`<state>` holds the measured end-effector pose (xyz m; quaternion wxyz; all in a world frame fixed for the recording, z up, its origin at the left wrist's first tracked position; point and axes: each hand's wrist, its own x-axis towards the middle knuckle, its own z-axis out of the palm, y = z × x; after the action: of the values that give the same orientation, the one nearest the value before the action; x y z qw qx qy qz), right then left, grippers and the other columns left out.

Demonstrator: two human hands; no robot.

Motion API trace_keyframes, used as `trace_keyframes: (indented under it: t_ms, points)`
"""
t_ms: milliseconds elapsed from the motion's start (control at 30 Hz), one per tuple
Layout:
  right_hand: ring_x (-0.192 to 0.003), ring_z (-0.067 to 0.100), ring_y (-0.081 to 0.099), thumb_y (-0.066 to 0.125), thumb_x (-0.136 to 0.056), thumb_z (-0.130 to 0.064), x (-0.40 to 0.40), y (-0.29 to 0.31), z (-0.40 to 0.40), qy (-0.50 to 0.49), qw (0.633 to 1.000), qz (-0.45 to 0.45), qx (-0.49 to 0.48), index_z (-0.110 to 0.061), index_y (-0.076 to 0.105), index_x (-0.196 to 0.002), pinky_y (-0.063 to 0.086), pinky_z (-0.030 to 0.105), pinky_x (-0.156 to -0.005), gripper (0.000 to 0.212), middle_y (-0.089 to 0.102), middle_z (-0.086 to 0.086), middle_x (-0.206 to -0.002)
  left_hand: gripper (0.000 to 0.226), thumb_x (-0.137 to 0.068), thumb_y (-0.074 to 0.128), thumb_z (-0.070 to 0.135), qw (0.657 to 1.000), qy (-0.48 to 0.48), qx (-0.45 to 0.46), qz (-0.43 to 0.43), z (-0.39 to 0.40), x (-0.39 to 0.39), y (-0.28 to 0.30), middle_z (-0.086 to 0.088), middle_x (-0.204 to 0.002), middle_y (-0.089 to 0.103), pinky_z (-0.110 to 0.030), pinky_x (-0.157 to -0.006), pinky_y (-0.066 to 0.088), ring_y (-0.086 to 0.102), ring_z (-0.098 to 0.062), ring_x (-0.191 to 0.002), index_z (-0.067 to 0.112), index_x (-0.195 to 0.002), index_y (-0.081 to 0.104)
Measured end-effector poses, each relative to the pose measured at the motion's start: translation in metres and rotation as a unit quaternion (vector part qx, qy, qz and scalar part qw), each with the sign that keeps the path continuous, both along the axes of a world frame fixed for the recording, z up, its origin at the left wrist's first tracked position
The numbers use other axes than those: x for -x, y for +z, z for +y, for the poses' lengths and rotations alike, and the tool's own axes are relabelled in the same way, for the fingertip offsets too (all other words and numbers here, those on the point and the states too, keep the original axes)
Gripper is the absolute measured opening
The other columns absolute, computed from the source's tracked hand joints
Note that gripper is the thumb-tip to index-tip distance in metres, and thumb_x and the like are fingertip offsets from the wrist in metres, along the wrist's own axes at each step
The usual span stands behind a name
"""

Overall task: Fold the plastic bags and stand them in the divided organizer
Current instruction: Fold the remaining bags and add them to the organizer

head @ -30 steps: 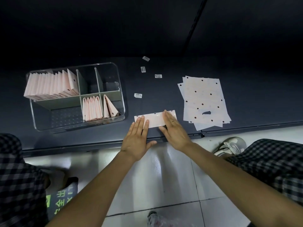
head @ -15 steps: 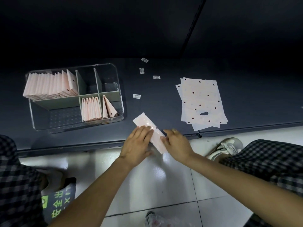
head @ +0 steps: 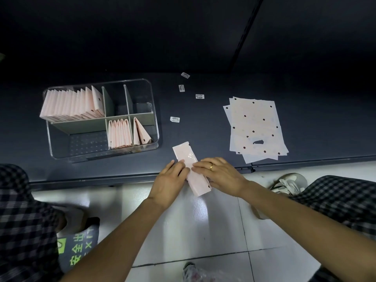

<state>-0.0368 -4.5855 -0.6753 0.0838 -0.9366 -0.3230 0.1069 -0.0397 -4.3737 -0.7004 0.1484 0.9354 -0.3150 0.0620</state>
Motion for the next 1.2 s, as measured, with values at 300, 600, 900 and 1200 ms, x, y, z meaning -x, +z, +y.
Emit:
trace_keyframes:
  t_ms: [300, 600, 900, 1200]
  points:
    - [-0.097, 0.023, 0.051, 0.064, -0.080, 0.002, -0.010, -0.005, 0.022, -0.178, 0.962, 0.068, -0.195, -0.014, 0.074, -0.101, 0.036, 0.033, -0.085, 0.028, 0.070, -0.002, -0.103, 0.019, -0.068, 0.081, 0.006, 0.989, 0.074, 0.118, 0.051, 0.004, -0.002, 0.003, 0.000, -0.087, 0.069, -0.032, -0.082, 0.041, 0.068, -0.024, -0.086, 0.012, -0.084, 0.072]
    - [-0.074, 0.011, 0.060, 0.073, -0.081, -0.018, -0.026, 0.004, 0.039, -0.429, 0.829, 0.208, -0.292, -0.010, 0.063, -0.073, 0.039, 0.006, -0.058, 0.014, 0.065, 0.003, -0.074, 0.023, -0.094, 0.055, 0.033, 0.920, 0.285, 0.159, 0.219, -0.011, -0.009, -0.001, 0.000, -0.099, 0.056, -0.024, -0.080, 0.024, 0.042, -0.021, -0.098, 0.016, -0.096, 0.072]
    - [-0.081, 0.017, 0.059, 0.069, -0.083, -0.031, -0.035, 0.009, 0.046, -0.485, 0.814, 0.243, -0.206, -0.012, 0.069, -0.081, 0.043, 0.023, -0.072, 0.019, 0.067, 0.003, -0.080, 0.022, -0.093, 0.055, 0.034, 0.897, 0.338, 0.127, 0.255, -0.018, -0.028, 0.007, -0.007, -0.102, 0.060, -0.035, -0.087, 0.033, 0.046, -0.027, -0.103, 0.017, -0.091, 0.068]
    - [-0.109, 0.026, 0.052, 0.057, -0.088, -0.048, -0.024, 0.001, 0.051, -0.518, 0.830, 0.185, -0.094, -0.022, 0.071, -0.087, 0.041, 0.033, -0.089, 0.029, 0.069, 0.002, -0.100, 0.015, -0.090, 0.060, 0.029, 0.920, 0.318, 0.082, 0.213, -0.018, -0.027, 0.010, -0.008, -0.102, 0.057, -0.037, -0.084, 0.033, 0.046, -0.029, -0.101, 0.014, -0.094, 0.059]
